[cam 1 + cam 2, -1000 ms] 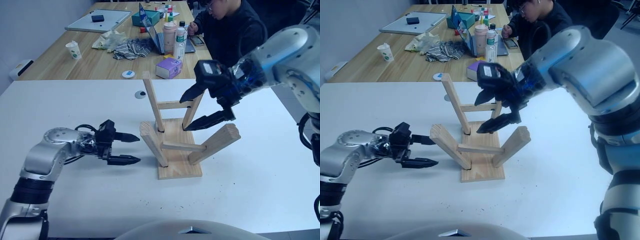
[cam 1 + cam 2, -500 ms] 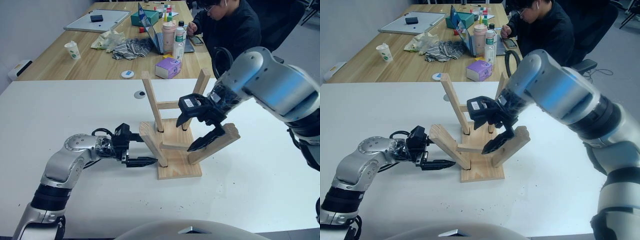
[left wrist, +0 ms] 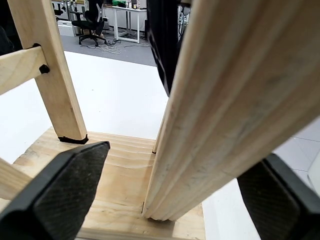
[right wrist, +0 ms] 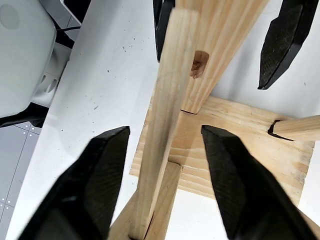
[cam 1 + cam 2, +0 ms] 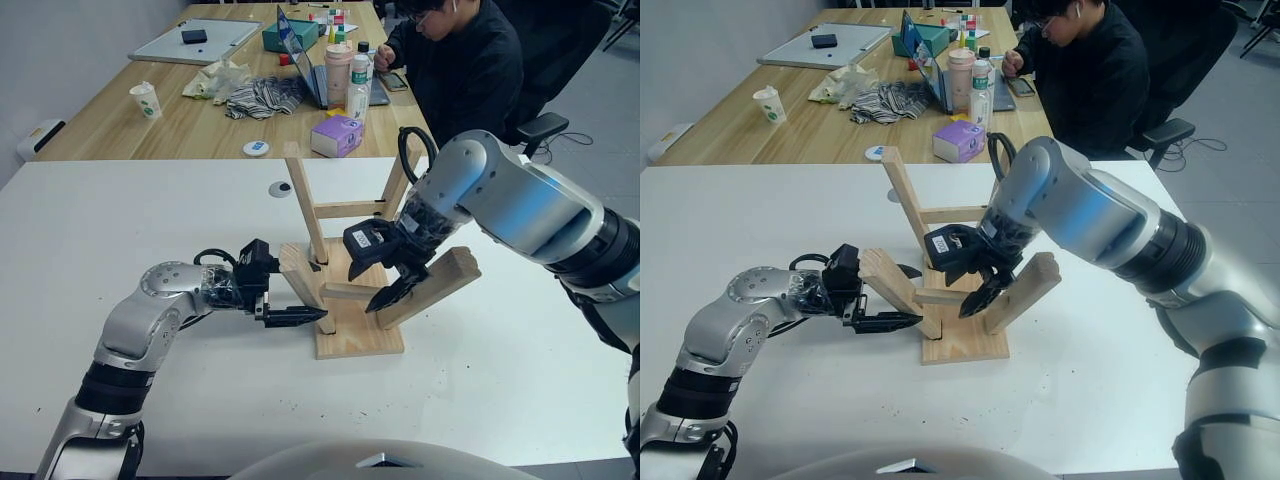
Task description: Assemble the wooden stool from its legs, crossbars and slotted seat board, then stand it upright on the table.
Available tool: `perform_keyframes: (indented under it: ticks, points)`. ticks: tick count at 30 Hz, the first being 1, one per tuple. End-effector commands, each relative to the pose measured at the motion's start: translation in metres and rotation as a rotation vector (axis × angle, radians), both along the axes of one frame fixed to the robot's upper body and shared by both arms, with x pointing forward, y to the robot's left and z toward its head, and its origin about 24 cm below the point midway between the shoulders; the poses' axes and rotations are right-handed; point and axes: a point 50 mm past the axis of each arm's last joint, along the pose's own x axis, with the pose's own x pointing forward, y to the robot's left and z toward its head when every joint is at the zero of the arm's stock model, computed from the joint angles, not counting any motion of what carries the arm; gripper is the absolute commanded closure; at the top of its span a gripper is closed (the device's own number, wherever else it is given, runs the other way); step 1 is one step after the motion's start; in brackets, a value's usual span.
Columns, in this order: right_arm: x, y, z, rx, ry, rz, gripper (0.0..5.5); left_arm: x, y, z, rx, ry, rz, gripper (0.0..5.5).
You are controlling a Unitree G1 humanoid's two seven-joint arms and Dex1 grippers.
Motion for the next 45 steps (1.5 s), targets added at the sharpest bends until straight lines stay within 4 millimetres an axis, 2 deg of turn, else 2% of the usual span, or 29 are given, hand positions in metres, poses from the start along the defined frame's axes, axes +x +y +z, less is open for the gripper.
perform_keyframes:
  ticks: [1, 6, 9, 19, 24, 31, 40, 45]
  points:
    - [-0.001, 0.002, -0.004, -0.003, -0.008, 0.006, 3.42, 0.002, -0.001, 0.006, 0.015, -0.026, -0.012, 1.16]
    - [0.000, 0.003, -0.004, 0.000, -0.012, 0.004, 4.40, 0.002, 0.000, 0.007, 0.016, -0.026, -0.014, 1.16]
    - [-0.001, 0.002, -0.006, -0.005, -0.011, 0.007, 4.73, 0.002, 0.000, 0.008, 0.022, -0.032, -0.023, 1.16]
    - [0.000, -0.009, -0.014, -0.048, -0.039, -0.007, 5.09, -0.002, -0.004, 0.013, 0.024, -0.052, -0.042, 1.16]
    - [0.000, -0.015, -0.022, -0.053, -0.050, -0.041, 5.09, -0.009, -0.003, 0.005, 0.077, -0.031, 0.023, 1.16]
    - [-0.002, -0.018, -0.025, -0.035, -0.049, -0.090, 5.09, -0.013, 0.012, 0.018, 0.060, -0.031, 0.134, 2.10]
    - [-0.002, -0.020, -0.025, -0.026, -0.051, -0.109, 5.09, -0.016, -0.008, 0.026, -0.008, -0.041, 0.111, 3.30]
    - [-0.001, -0.021, -0.027, -0.030, -0.055, -0.119, 5.09, -0.016, -0.008, 0.025, -0.009, -0.037, 0.110, 3.33]
